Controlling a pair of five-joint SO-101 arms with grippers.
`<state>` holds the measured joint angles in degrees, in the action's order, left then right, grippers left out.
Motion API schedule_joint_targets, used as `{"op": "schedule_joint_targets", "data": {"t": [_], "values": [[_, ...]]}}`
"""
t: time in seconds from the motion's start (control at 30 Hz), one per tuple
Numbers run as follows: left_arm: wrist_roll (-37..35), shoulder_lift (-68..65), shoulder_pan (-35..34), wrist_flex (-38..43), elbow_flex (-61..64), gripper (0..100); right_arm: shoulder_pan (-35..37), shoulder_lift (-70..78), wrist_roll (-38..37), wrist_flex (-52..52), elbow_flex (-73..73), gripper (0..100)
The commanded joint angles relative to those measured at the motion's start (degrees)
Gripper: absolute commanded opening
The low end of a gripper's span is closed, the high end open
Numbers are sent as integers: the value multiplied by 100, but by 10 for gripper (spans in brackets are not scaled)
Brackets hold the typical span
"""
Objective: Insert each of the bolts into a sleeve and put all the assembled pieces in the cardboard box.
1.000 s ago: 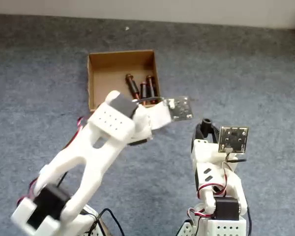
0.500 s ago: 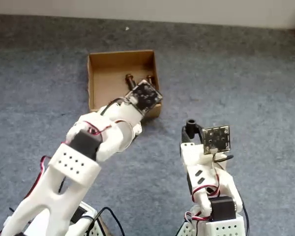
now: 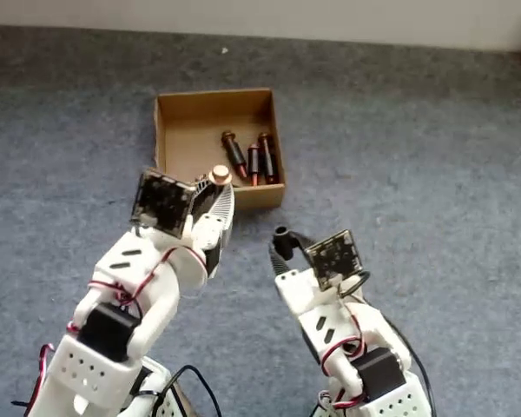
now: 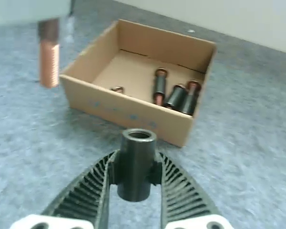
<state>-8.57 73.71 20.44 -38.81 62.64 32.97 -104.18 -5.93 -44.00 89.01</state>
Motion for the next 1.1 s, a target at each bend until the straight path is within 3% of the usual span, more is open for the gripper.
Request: {"op": "schedule_joint_targets", "data": {"t": [0.0, 0.1, 0.27, 0.43, 1.07], "values": [[-448, 708, 4, 193, 13, 5, 479, -101, -70, 171, -92, 6], [-791, 980, 84, 193, 4, 5, 769, -101, -70, 558, -57, 6], [-791, 1270, 629, 176, 4, 5, 1015, -101, -378, 1156, -48, 6], [-826, 1332, 734, 176, 13, 5, 1244, -101, -457, 1270, -40, 6], [-1055, 1341, 734, 176, 259, 5, 936, -101, -457, 1446, -75, 6]]}}
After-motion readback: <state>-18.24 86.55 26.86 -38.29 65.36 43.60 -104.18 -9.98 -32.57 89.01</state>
